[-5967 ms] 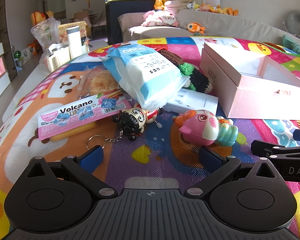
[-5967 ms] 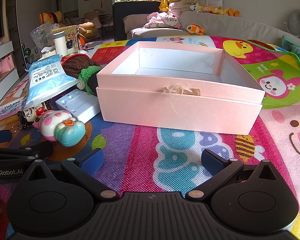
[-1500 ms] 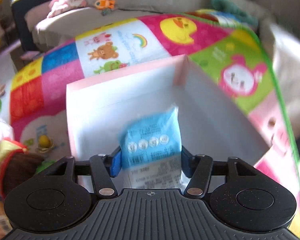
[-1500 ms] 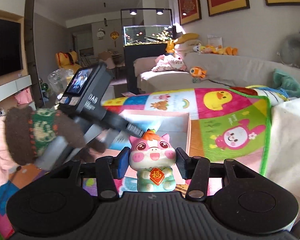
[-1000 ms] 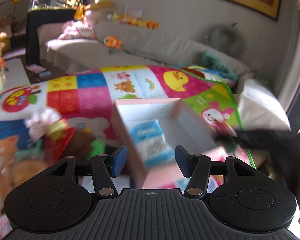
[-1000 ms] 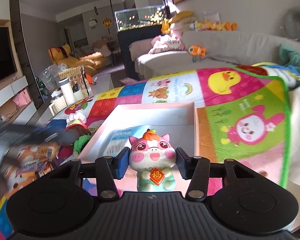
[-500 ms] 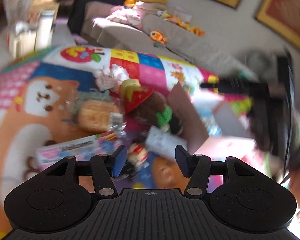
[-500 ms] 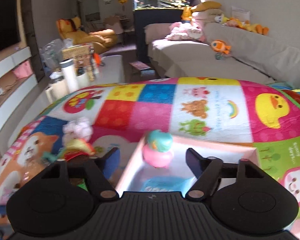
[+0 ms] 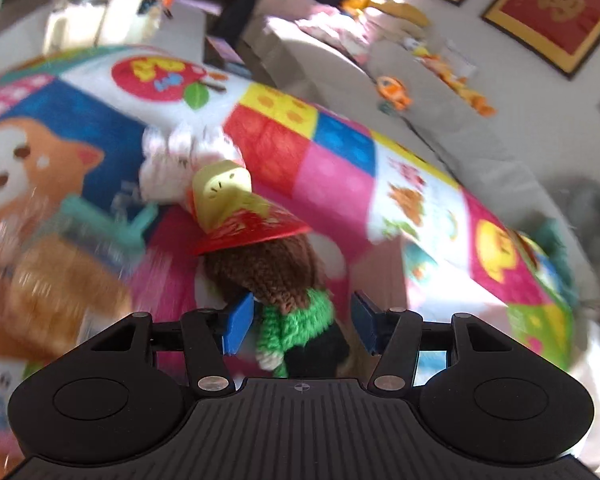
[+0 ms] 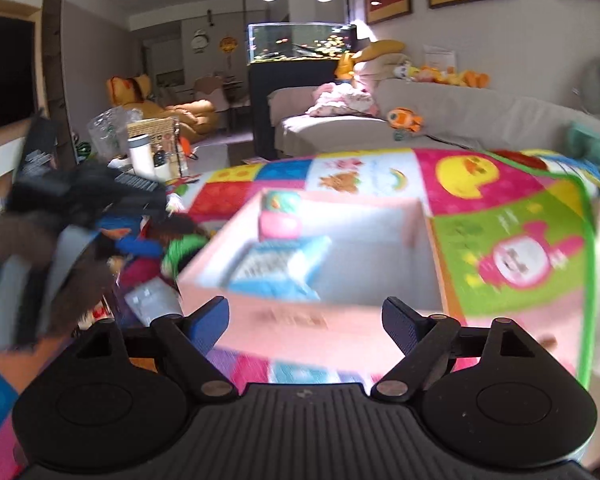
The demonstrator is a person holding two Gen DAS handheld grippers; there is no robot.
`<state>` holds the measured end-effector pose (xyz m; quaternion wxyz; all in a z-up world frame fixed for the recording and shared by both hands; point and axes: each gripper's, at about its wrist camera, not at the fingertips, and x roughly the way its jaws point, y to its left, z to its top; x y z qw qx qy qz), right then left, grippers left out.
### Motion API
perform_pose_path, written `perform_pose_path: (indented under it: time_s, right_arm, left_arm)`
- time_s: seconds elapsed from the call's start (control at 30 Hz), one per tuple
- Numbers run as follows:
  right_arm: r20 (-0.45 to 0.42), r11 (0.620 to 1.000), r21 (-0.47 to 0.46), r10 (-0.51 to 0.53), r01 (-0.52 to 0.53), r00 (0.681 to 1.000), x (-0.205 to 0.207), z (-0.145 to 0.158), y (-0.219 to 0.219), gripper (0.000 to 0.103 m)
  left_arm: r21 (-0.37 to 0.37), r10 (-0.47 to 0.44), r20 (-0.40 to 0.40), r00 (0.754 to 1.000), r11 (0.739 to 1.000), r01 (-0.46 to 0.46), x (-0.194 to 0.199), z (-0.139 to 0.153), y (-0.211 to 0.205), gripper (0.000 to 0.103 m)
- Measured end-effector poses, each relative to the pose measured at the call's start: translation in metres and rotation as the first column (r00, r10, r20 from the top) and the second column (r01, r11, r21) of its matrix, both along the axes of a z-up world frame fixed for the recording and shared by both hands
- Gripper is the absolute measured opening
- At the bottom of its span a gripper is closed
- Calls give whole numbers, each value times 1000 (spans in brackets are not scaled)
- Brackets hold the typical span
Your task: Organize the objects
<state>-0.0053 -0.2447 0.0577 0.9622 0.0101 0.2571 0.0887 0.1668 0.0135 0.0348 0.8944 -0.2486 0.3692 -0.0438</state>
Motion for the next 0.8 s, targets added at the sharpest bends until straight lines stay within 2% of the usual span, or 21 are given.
perform_pose_path:
  time_s: [0.07,0.1,0.17,0.27,0.3,0.37,0.43,0.57,0.7,0.8]
  right_arm:
    - [5,1000,23,-17,16,1000,-11,-9,-6,86]
    - [6,999,35,-20,20,1000,-16,-14,-7,86]
    - [4,998,54,-20,20,1000,-24,-25,-6,87]
    - [1,998,66,-24,24,1000,-26,-35,-4,87]
    - [-2,998,63,-27,27,1000,-27,-38,-2,87]
    - [-10,998,56,-30,30,1000,-25,-40,0,87]
    - [-17,997,69,-25,27,1000,-23,-41,-1,89]
    - [-39,996,77,-30,33,999,-21,-44,-2,91]
    - [-58,997,67,-30,34,998,-18,-46,0,93]
    - [-68,1000,26,-16,17,998,-15,-47,7,93]
  left_arm:
    - [44,43,-11,999,998,-42,13,-5,-6,59]
    - [64,61,-31,998,996,-59,20,-10,-9,67]
    - [50,70,-61,996,996,-67,31,-19,-12,71]
    - [114,37,-51,998,993,-31,34,-16,-19,67]
    - [100,7,-48,999,995,-2,34,-16,-16,62]
    - [49,-54,-49,997,997,56,34,-17,-8,57]
    - [34,-104,-51,993,994,105,29,-15,-2,54]
    - [35,-222,12,975,974,222,-10,2,12,51]
    - [-3,-364,62,929,931,365,-68,23,33,51]
    - [13,-434,57,899,901,434,-115,28,52,52]
